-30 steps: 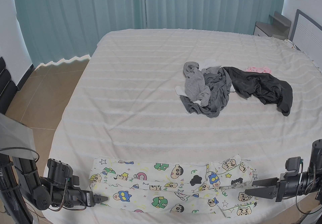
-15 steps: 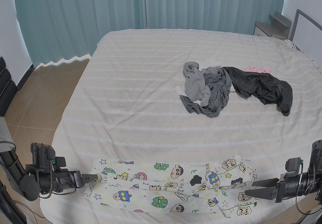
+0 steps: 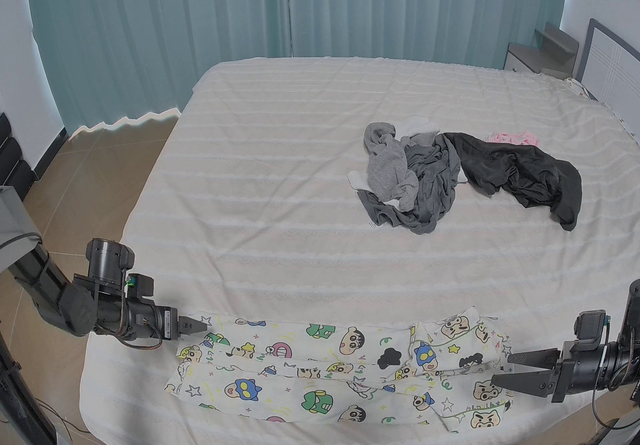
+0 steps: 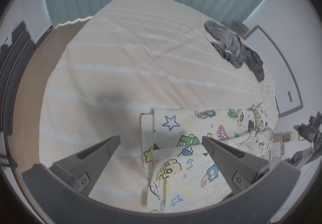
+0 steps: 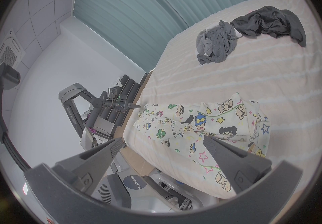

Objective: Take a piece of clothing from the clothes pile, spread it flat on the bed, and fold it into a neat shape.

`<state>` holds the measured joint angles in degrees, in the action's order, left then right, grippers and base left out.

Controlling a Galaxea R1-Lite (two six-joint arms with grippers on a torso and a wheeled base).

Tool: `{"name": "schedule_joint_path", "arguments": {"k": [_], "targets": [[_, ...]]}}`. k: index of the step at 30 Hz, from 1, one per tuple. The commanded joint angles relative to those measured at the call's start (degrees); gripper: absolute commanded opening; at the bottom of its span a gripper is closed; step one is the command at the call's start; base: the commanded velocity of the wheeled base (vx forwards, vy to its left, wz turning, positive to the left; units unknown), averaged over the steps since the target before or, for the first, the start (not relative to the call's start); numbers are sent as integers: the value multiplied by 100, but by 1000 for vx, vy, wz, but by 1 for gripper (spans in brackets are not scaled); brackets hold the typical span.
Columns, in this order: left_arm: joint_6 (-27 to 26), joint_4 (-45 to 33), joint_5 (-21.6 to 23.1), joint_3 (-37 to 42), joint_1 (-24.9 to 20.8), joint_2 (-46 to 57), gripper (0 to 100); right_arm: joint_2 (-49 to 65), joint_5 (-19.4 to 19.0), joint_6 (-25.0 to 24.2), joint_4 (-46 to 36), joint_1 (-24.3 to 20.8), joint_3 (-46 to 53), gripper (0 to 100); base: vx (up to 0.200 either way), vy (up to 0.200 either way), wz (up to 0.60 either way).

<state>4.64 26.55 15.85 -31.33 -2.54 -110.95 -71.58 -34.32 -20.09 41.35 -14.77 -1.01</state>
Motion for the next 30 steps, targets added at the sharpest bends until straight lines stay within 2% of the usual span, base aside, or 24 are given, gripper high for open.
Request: {"name": "schedule_joint_path", "arguments": {"k": [1,5,11,16,24,25,30], "targets": [[-333,-80,41,-339,-98,-815,100,145,21,5,-4,-52,75,100,0,0,0],[-596,-71,50,-339,-116,-1087,100,136,13,14,-4,-52,75,100,0,0,0],[-605,-54,59,-321,-160,-1210,100,136,13,14,-4,-61,75,100,0,0,0],[-588,-45,322,-339,-291,-1210,100,136,13,14,-4,-61,75,100,0,0,0],[-526,-97,393,-391,-414,-1263,100,136,13,14,-4,-61,75,100,0,0,0],[-526,-97,393,-391,-414,-1263,0,136,13,14,-4,-61,75,100,0,0,0],[-508,-106,402,-286,-414,-1228,0,127,4,14,-4,-61,84,100,0,0,0]]}}
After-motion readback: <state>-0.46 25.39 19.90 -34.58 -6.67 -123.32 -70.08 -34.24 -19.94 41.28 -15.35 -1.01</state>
